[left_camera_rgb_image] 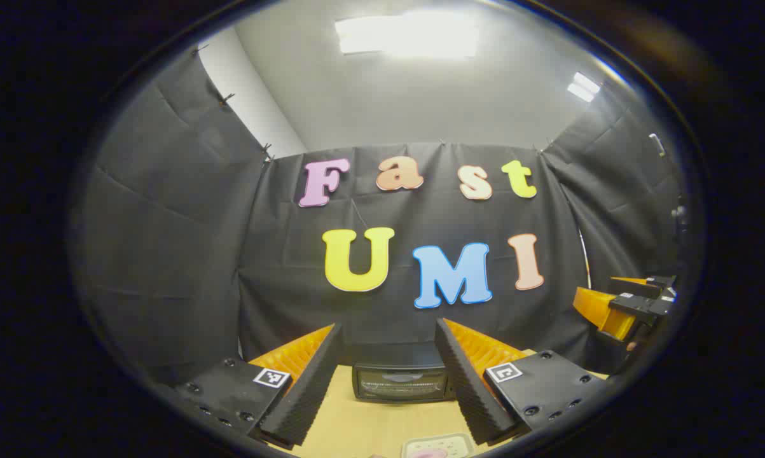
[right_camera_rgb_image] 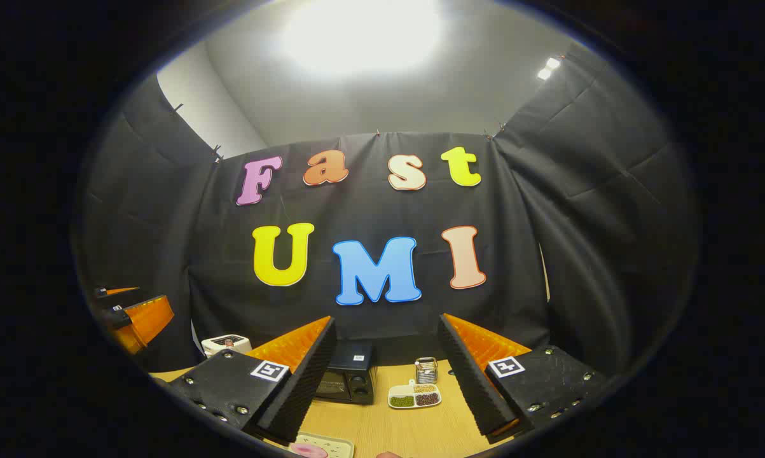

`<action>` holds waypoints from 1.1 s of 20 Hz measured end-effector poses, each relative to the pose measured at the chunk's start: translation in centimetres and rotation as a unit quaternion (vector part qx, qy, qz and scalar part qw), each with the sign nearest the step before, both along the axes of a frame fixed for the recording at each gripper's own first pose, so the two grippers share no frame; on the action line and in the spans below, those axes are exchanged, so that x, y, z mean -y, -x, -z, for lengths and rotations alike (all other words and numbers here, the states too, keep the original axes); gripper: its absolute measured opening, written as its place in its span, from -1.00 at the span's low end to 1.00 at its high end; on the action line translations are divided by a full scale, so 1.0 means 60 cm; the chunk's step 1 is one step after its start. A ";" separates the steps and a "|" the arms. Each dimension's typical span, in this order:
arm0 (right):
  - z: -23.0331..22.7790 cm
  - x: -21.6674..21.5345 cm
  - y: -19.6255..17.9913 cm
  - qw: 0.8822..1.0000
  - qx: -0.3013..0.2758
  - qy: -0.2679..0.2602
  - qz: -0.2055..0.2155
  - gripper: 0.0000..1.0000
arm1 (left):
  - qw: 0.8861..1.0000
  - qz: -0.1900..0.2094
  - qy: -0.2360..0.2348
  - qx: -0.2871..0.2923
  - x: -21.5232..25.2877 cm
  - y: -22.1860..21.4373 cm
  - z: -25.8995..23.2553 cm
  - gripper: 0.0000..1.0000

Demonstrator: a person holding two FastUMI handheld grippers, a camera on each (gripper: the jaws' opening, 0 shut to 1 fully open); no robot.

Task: Open the electric oven with the left hand, put the food in, and close the electric oven.

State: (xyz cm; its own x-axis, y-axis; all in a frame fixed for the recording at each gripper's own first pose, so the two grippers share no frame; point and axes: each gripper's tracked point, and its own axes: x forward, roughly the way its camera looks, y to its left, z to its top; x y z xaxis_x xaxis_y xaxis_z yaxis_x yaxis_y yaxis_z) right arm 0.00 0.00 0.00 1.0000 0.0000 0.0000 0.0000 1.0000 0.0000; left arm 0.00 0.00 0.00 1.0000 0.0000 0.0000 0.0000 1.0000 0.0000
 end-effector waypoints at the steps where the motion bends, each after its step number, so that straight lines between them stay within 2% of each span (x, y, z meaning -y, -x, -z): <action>1: -0.001 0.001 0.002 1.000 0.000 0.001 -0.001 0.97 | 1.000 -0.003 0.002 -0.002 -0.003 -0.002 0.000 1.00; 3: -0.002 0.002 0.003 1.000 0.002 0.005 -0.002 0.97 | 1.000 -0.013 0.004 -0.008 -0.015 -0.003 0.006 0.93; 5: -0.004 0.002 0.003 1.000 0.003 0.008 -0.003 0.97 | 1.000 -0.022 0.012 -0.011 -0.024 -0.006 0.009 1.00; 6: -0.001 0.000 0.004 1.000 0.003 0.008 -0.005 0.97 | 0.999 -0.026 0.015 -0.013 -0.028 -0.007 0.010 0.93; 7: -0.002 -0.002 0.005 1.000 0.003 0.009 -0.008 0.97 | 0.999 -0.030 0.014 -0.013 -0.035 -0.008 0.010 1.00; 9: 0.000 -0.004 0.000 1.000 0.004 0.019 -0.012 0.97 | 0.999 -0.038 0.009 -0.008 -0.045 -0.010 0.005 0.93; 11: 0.000 0.000 -0.004 0.999 0.007 0.030 -0.012 0.97 | 0.999 -0.044 0.006 -0.009 -0.053 -0.014 0.004 1.00; 12: 0.000 -0.003 -0.002 1.000 0.007 0.028 -0.013 0.97 | 0.999 -0.047 0.009 -0.010 -0.056 -0.013 0.005 0.92; 13: -0.001 -0.003 -0.001 1.000 0.008 0.024 -0.014 0.97 | 0.999 -0.050 0.011 -0.010 -0.060 -0.013 0.006 1.00; 14: 0.002 -0.002 -0.003 1.000 0.007 0.022 -0.014 0.97 | 0.999 -0.052 0.012 -0.010 -0.063 -0.013 0.005 0.92; 16: 0.006 0.001 -0.005 1.000 0.004 0.020 -0.014 0.97 | 0.998 -0.055 0.006 -0.009 -0.067 -0.015 0.005 1.00; 17: 0.008 0.002 -0.007 1.000 0.003 0.019 -0.014 0.97 | 0.998 -0.055 0.001 -0.008 -0.067 -0.018 0.004 0.92; 21: 0.018 0.008 -0.010 1.000 -0.003 0.017 -0.017 0.97 | 0.998 -0.056 -0.001 -0.008 -0.061 -0.022 0.007 1.00; 22: 0.020 0.009 -0.012 1.000 -0.002 0.016 -0.019 0.97 | 0.998 -0.058 -0.002 -0.007 -0.061 -0.024 0.006 0.92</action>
